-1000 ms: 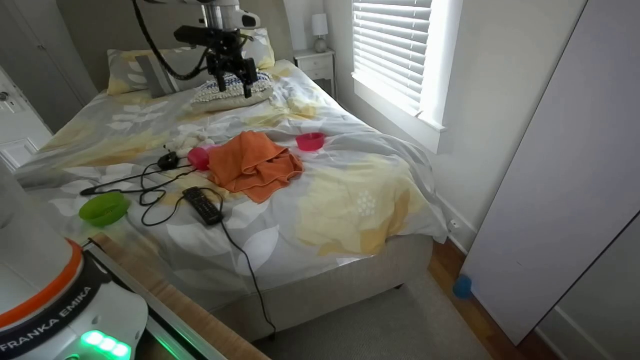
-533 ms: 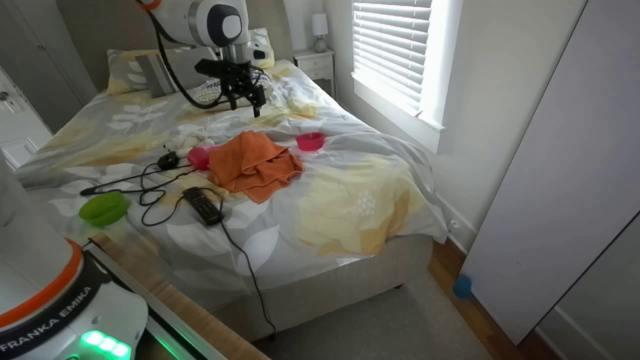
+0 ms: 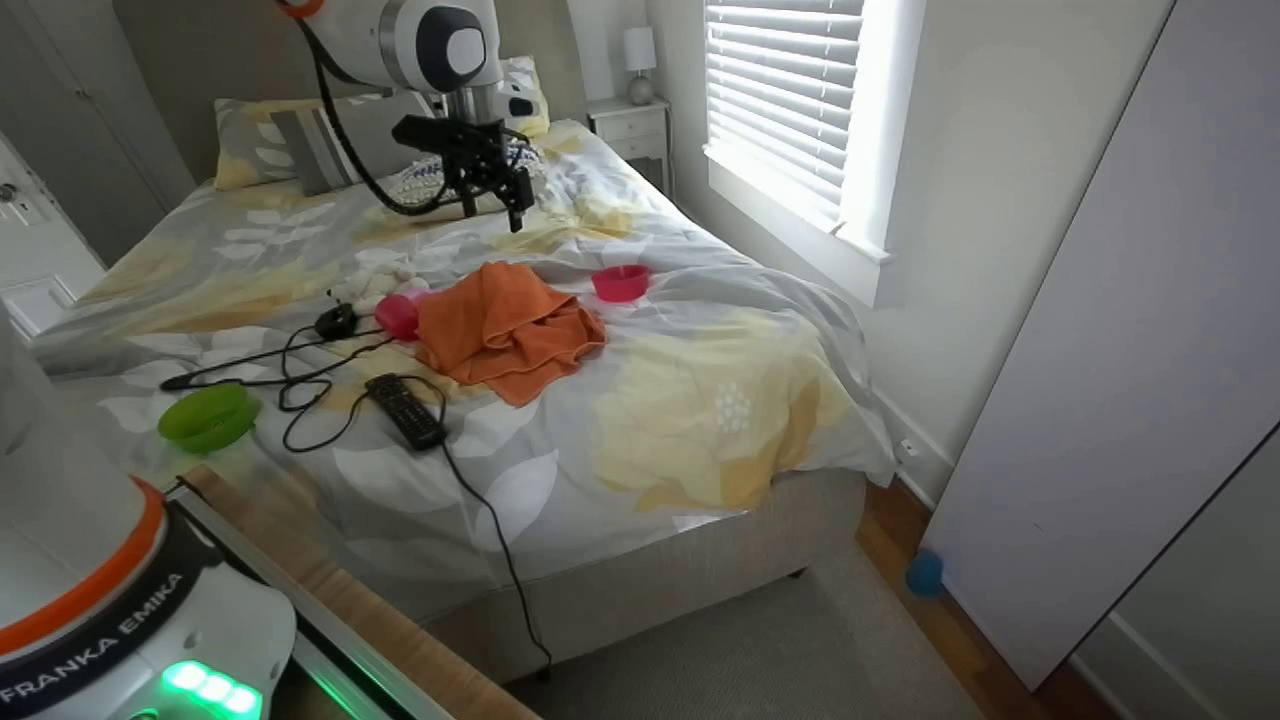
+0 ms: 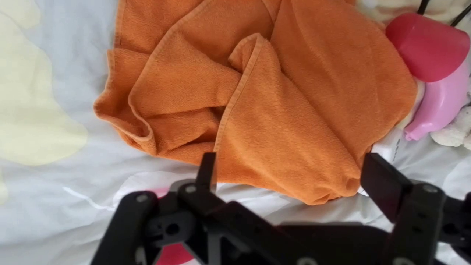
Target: Pick up the orange towel and move it a little to the right
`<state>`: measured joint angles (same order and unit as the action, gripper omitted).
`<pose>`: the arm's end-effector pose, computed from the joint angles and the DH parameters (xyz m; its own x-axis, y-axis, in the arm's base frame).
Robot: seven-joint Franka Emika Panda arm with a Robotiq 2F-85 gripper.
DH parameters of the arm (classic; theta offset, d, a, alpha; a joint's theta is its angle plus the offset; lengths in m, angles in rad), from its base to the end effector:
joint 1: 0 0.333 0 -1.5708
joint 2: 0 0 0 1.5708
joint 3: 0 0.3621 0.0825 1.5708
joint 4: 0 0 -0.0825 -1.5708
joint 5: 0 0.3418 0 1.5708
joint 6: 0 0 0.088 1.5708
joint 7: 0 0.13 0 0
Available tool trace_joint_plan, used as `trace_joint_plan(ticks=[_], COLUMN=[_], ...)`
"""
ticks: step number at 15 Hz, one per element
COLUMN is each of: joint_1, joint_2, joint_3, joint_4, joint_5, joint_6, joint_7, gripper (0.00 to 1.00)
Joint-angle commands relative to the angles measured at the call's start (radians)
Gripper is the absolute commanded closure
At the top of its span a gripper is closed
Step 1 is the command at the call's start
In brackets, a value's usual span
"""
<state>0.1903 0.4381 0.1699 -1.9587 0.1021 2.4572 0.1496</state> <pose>0.5793 0.2111 0.3097 0.9930 0.1124 0.0357 0.1165 -0.9822 -0.1477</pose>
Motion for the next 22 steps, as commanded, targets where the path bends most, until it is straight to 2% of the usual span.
trace_joint_plan(ticks=[1,2,7,14,17,21,22], joint_1=[-0.062,-0.090,-0.166,-0.236,-0.241,-0.232,-0.232], joint_2=[0.113,0.155,0.360,0.608,0.674,0.720,0.726], joint_3=[0.032,0.052,0.090,0.170,0.195,0.193,0.191], joint_4=[0.071,0.096,0.238,0.479,0.557,0.623,0.634], joint_5=[0.095,0.139,0.172,0.168,0.170,0.170,0.173], joint_6=[0.034,0.048,0.131,0.146,0.104,0.014,-0.006], joint_7=[-0.137,-0.195,-0.345,-0.434,-0.427,-0.396,-0.394], gripper=[0.00,0.00,0.00,0.00,0.28,0.52,0.51])
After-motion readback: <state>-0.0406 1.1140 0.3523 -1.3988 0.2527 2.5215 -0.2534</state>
